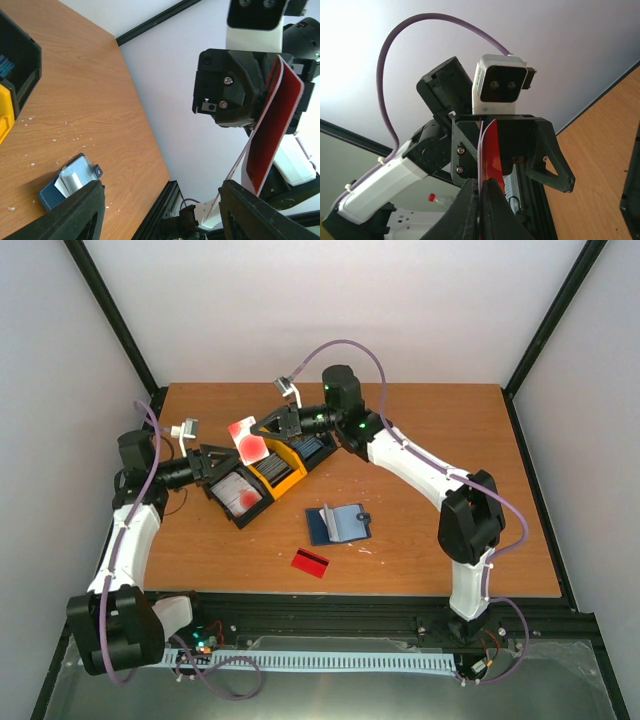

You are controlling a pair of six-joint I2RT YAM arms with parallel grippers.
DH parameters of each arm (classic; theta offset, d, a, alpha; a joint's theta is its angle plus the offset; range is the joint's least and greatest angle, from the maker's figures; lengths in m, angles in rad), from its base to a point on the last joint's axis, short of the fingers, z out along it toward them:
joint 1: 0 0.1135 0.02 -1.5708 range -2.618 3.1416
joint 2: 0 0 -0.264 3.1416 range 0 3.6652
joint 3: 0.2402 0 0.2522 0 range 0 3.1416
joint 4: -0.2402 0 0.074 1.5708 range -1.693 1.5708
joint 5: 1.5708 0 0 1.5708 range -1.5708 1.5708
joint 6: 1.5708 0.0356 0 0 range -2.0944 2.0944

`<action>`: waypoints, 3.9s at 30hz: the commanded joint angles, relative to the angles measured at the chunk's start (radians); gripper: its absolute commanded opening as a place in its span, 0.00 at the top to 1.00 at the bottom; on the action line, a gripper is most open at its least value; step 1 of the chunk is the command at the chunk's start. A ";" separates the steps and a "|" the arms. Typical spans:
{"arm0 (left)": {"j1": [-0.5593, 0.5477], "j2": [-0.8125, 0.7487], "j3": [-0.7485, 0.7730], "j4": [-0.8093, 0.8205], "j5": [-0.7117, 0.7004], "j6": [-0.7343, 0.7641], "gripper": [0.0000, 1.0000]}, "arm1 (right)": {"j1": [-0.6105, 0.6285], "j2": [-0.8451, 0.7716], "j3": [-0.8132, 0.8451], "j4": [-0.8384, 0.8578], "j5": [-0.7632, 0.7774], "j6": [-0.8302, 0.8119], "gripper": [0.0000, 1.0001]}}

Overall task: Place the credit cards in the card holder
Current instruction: Pick up the credit card from the storage box, then place the credit card in the storage box.

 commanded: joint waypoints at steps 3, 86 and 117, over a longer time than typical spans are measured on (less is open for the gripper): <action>-0.002 0.026 0.060 -0.118 -0.054 0.072 0.36 | 0.043 0.036 0.103 -0.239 0.022 -0.187 0.97; 0.030 0.397 0.260 -0.585 -0.513 0.470 0.99 | -0.088 0.204 -0.138 0.011 0.050 0.031 0.97; -0.171 0.567 0.405 -0.768 -0.929 0.473 0.79 | -0.108 0.053 -0.222 -0.198 0.132 -0.143 0.97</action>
